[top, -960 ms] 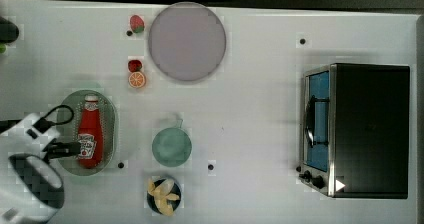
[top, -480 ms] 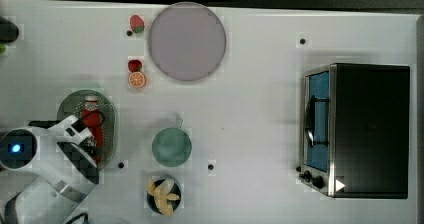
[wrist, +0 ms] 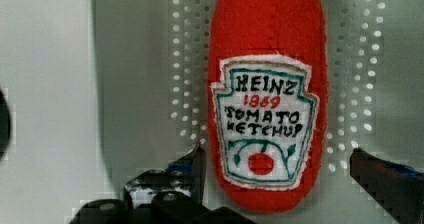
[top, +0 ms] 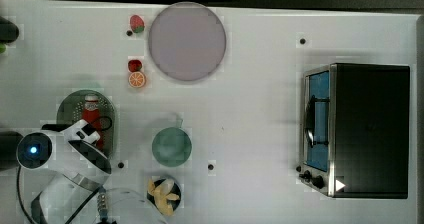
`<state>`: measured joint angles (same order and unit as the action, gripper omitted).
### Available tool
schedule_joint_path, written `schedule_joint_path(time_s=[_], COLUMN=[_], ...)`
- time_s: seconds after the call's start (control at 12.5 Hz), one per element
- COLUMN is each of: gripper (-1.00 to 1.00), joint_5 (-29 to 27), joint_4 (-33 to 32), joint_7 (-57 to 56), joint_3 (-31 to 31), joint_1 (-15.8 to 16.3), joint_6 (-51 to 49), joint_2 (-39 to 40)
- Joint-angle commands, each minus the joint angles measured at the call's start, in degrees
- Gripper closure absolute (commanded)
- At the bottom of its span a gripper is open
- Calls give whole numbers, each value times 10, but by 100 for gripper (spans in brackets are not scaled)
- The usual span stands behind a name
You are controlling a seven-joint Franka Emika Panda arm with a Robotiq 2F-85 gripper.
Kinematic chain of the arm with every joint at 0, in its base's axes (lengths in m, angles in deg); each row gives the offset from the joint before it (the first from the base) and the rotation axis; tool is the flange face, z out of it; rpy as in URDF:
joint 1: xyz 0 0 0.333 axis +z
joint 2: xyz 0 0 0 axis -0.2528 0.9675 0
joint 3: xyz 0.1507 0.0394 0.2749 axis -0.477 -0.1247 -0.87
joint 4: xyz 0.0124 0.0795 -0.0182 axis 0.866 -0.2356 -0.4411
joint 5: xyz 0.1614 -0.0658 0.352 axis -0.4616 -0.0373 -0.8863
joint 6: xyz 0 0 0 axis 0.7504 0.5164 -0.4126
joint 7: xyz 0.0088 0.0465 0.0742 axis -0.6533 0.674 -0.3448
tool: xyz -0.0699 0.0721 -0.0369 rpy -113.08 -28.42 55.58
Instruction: Pick ketchup from strainer and place it on the table
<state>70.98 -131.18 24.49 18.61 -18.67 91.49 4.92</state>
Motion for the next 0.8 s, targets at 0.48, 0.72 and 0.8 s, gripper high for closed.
schedule_joint_path(time_s=[0.48, 0.72, 0.8], gripper=[-18, -18, -18], joint_5=[20, -18, -49], joint_4=[17, 22, 30], joint_7=[58, 58, 58], joint_3=[-2, -48, -65], joint_1=[6, -20, -31], joint_6=[12, -49, -68], joint_2=[0, -58, -81])
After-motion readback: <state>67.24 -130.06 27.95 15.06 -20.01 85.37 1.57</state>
